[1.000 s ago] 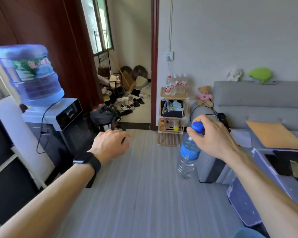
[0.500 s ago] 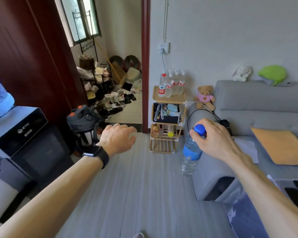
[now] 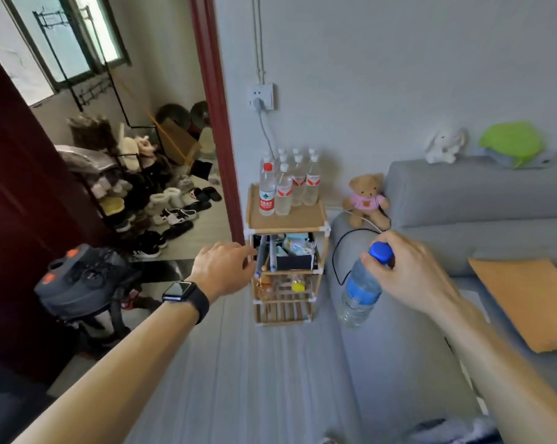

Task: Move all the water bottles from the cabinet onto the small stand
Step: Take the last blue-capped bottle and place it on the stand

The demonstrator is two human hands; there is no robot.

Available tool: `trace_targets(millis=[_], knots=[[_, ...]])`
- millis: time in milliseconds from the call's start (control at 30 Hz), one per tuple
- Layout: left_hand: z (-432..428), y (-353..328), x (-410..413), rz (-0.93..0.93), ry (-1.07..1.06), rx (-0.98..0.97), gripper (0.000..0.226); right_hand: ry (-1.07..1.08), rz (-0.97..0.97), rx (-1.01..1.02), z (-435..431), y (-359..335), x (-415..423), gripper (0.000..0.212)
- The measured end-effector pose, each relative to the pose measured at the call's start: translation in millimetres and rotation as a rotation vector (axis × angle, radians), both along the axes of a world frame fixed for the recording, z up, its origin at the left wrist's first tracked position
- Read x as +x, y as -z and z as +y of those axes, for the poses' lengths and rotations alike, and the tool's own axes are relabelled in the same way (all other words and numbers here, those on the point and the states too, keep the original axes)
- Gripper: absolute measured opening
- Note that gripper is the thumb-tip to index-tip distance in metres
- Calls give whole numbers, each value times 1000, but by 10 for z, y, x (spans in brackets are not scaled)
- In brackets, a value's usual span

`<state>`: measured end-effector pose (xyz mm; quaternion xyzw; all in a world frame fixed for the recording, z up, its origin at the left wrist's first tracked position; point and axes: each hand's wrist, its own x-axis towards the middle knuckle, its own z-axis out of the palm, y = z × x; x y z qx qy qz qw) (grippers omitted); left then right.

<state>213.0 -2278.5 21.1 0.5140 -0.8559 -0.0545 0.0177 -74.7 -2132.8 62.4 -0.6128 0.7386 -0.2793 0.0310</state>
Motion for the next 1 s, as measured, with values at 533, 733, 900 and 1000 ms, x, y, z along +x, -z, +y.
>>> trace_targets(millis=[533,733,900,1000], knots=[[-2489,224,-953,8,-130,-73,40,-78,-51,86,-2950,393,-1087,21],[-3563,314,-1184,92,-65,-89,42,-5,-55,214,-3843,585,-1064,20],[-4333,286,-1521,165,16,-142,49,47,-116,277,-4484,863,-1019,24],[-4527,380,-1753,144,104,-78,50,70,-129,311,-4734,1003,-990,31]])
